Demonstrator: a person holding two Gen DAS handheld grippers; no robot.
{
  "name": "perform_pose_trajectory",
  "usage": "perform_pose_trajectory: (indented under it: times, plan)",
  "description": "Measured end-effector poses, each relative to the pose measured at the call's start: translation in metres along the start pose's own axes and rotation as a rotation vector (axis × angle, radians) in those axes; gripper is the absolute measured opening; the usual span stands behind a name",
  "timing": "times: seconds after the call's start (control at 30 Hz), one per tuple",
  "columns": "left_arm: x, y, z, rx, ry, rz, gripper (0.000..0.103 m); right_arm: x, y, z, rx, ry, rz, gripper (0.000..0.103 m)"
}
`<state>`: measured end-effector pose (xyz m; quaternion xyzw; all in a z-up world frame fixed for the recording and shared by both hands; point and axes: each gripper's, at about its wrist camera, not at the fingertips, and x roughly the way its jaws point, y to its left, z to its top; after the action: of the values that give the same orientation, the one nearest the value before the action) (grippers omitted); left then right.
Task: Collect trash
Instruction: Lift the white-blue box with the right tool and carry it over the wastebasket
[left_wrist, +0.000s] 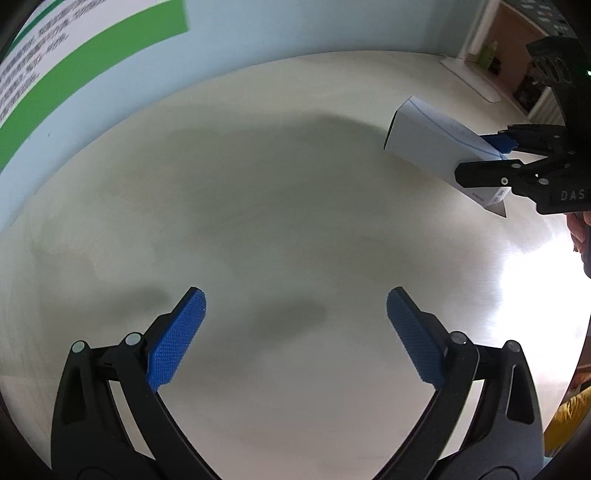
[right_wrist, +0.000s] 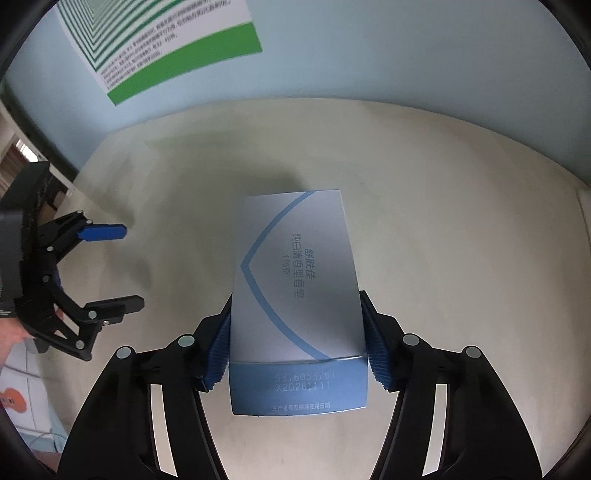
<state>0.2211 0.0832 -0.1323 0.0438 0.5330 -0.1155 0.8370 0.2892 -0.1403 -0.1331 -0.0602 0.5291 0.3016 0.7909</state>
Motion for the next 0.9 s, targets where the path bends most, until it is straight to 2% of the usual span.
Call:
perform_pose_trajectory:
  times: [0.13,0.33,0.47,0.63,0.77,0.9]
  plan:
    - [-0.011,-0.035,0.002,0.076,-0.018,-0.012,0.096,-0.032,-0.007,-0.024,0.05,-0.044,-0.01,0.061]
    - [-0.021,-0.102,0.006,0.195,-0.04,-0.071,0.096,-0.096,-0.028,-0.084,0.151,-0.112,-0.045,0.061]
    - [-0.023,-0.155,0.001,0.27,-0.037,-0.137,0.096,-0.151,-0.058,-0.151,0.242,-0.155,-0.086,0.061]
    - [-0.026,-0.246,-0.009,0.434,-0.039,-0.201,0.096,-0.212,-0.073,-0.245,0.375,-0.213,-0.156,0.062]
    - [-0.039,-0.313,-0.043,0.566,-0.049,-0.268,0.096,-0.258,-0.079,-0.324,0.492,-0.25,-0.214,0.062]
    - [-0.052,-0.371,-0.078,0.686,-0.027,-0.337,0.096,-0.301,-0.073,-0.406,0.599,-0.28,-0.271,0.062]
